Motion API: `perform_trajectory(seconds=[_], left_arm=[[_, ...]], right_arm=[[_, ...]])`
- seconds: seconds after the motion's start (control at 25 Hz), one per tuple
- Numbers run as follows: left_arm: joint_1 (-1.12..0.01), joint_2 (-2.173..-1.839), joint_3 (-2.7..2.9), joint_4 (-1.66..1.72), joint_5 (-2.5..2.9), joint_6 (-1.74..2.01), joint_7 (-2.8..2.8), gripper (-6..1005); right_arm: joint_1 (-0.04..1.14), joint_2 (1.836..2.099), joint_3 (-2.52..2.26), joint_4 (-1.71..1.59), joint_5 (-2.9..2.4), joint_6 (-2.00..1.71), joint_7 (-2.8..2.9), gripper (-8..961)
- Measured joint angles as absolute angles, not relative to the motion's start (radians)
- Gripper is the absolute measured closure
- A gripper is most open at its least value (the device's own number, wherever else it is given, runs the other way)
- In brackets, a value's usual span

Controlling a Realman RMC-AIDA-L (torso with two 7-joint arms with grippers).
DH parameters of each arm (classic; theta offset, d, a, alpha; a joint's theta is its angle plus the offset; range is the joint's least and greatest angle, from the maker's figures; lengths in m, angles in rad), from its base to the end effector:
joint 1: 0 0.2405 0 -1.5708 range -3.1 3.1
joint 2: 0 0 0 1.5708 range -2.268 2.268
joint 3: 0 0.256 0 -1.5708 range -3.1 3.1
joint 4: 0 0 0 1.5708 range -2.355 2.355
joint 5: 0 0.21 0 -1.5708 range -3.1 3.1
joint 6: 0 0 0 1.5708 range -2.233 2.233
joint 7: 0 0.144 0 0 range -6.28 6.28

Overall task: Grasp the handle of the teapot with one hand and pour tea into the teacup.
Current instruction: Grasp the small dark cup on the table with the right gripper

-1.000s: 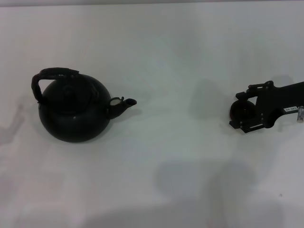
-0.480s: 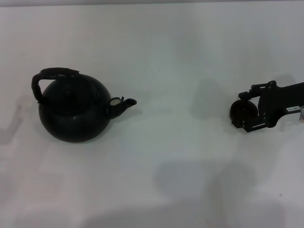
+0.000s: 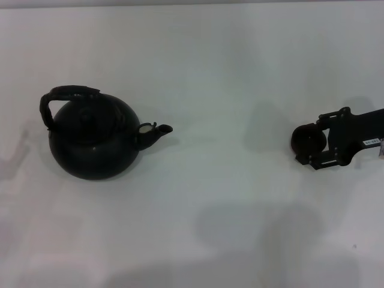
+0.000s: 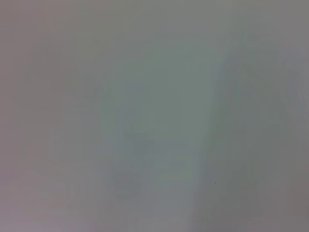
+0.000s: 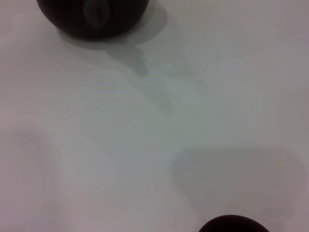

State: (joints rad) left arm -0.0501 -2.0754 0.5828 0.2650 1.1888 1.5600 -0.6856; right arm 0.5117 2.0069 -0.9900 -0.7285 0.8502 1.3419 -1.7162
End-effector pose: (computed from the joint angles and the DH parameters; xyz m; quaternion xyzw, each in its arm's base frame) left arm -0.3892 0.1903 0.0388 -0.7044 -0.2716 -0.3690 0.5421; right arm 0.3142 0.3315 -0.0040 -0.9796 0.1592 -0.0416 0.1149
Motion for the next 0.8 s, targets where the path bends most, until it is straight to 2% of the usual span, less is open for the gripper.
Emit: perform_trajectory(seconds=[0.2,0.4,0.8], left_arm=[[-0.051,-2.075,0.583,0.265,1.189,1.56,-0.686,213],[-0.052,-2.075,0.583,0.265,1.189,1.559,-0.685,213],[-0.06,-2.075,0.583,0.259,1.189,1.557,-0.674,214]], right_arm=[[0.515,2.007,-0.995,-0.728,0.85,1.341,-1.715,135],[0.512,2.004,-0.987,-0.746,0.856,1.354,-1.711,235],[0.511,2.008,-0.977,-0.897,0.91,1.519,-1.636,235]])
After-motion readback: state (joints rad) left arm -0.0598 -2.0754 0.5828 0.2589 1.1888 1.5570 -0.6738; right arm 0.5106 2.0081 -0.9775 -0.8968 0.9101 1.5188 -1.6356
